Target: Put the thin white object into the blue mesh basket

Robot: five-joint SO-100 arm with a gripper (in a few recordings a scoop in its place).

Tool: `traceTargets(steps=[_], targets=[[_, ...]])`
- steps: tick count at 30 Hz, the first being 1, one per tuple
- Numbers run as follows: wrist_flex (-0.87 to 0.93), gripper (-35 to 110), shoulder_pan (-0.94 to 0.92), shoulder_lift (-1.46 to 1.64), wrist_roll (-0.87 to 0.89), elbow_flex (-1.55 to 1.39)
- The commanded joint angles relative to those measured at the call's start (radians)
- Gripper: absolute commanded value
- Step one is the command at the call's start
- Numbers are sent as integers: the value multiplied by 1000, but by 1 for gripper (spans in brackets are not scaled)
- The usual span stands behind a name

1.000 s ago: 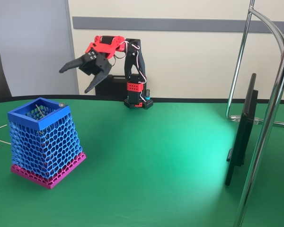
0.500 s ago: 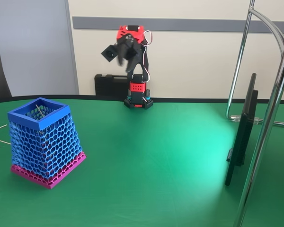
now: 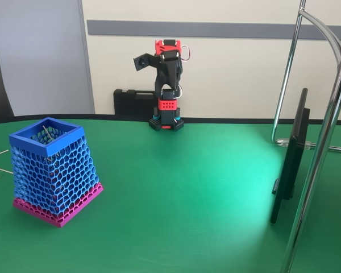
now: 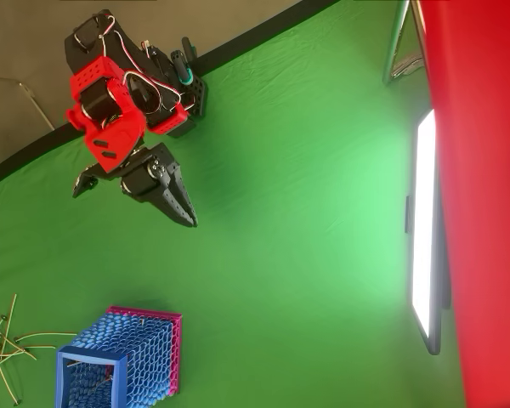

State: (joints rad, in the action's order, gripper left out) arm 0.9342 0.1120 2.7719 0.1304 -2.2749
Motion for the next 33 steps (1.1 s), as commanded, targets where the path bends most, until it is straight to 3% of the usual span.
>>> traceTargets(steps=[1,12,19,33], targets=[[38,0,-2,133,-69,-107],[109,0,-17,488,-202,-549],[15,0,-49,552,-221,-755],[-74,1,-49,552,-210,-808]])
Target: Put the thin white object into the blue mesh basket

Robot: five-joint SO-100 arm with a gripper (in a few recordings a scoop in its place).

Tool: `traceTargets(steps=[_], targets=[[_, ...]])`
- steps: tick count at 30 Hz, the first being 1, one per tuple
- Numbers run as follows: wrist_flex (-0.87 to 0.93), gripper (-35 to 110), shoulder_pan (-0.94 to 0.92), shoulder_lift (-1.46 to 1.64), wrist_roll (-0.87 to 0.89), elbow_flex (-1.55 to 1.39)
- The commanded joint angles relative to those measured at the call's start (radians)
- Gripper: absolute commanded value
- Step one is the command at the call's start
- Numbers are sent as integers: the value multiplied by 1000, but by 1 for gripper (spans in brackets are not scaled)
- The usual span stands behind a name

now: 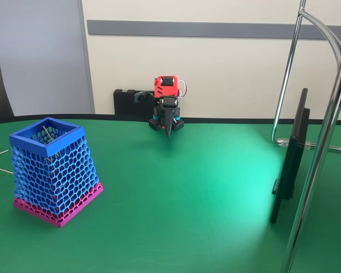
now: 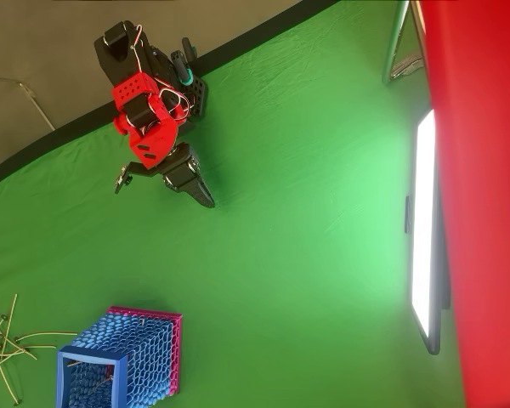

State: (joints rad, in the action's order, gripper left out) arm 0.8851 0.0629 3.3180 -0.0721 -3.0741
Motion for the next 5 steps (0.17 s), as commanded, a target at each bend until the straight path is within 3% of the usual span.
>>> traceTargets(steps=[1,5], targets=[[-26,1,0,6,-8,-9],[-25,1,0,6,-5,-9]])
